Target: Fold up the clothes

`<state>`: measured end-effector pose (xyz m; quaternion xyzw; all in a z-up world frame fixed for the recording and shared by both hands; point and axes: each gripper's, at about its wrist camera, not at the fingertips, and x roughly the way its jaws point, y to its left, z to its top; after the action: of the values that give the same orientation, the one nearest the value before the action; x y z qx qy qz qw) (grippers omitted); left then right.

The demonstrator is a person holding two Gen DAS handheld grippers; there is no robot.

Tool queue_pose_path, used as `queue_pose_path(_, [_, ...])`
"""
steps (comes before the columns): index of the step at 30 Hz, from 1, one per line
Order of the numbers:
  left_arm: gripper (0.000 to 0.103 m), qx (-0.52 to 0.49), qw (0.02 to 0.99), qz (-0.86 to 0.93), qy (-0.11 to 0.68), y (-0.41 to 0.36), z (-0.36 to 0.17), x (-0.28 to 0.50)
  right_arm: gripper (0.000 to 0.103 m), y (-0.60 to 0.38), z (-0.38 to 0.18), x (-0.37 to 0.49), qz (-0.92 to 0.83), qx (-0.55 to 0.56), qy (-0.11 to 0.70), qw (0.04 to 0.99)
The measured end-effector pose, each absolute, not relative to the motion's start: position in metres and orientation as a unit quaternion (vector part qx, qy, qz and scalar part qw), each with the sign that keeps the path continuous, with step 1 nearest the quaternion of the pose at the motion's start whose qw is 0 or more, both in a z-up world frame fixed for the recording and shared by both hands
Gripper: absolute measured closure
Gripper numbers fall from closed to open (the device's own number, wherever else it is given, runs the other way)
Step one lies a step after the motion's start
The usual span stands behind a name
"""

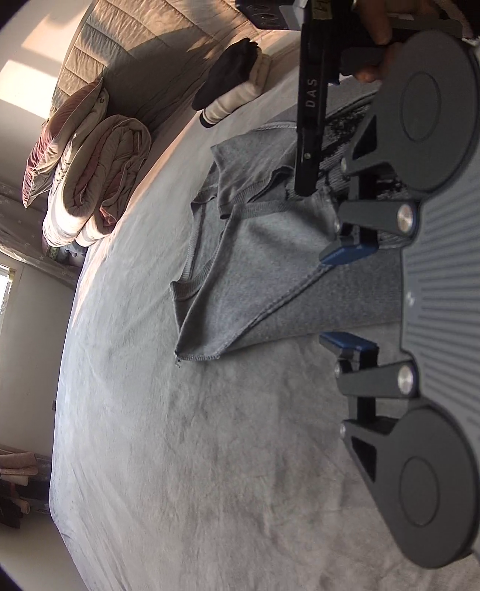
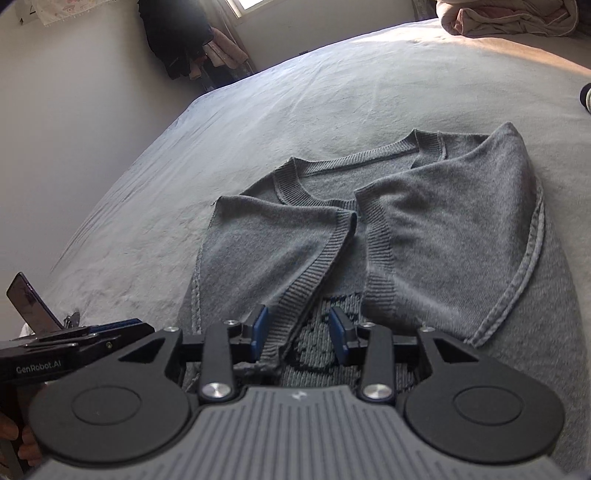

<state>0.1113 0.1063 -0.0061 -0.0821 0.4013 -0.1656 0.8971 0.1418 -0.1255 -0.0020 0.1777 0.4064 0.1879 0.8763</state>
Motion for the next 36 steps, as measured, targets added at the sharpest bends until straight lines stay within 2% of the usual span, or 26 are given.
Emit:
queue_pose_path(6, [0.062,-0.087,0.891,-0.146,0.421,0.121,-0.002,0.066,0.063,-0.113,-0.011,0.1,0.229,0.239,0.437,0.836])
queue_pose_path(10, [0.062,-0.114,0.899,-0.122,0.404,0.142,0.004,0.038,0.063,-0.102,-0.022,0.071,0.264,0.315,0.462,0.786])
queue_pose_path(17, [0.062,-0.135,0.896,-0.13,0.402,0.175,0.003,0.002,0.064,-0.074,-0.033,0.017,0.296,0.37,0.489,0.732])
queue_pose_path(28, [0.062,-0.182,0.885,-0.112,0.413,0.22,-0.002,-0.017,0.068,-0.033,-0.029,-0.038,0.308,0.384,0.506,0.708])
queue_pose_path(32, [0.062,-0.196,0.882,-0.123,0.411,0.22,0.001,-0.017,0.07,-0.016,-0.028,-0.053,0.304,0.356,0.516,0.717])
queue_pose_path(35, [0.064,-0.192,0.882,-0.139,0.408,0.214,0.002,-0.017,0.077,-0.006,-0.024,-0.061,0.297,0.33,0.51,0.737])
queue_pose_path(36, [0.064,-0.188,0.882,-0.147,0.407,0.211,0.002,-0.018,0.085,-0.005,-0.023,-0.062,0.296,0.325,0.509,0.74])
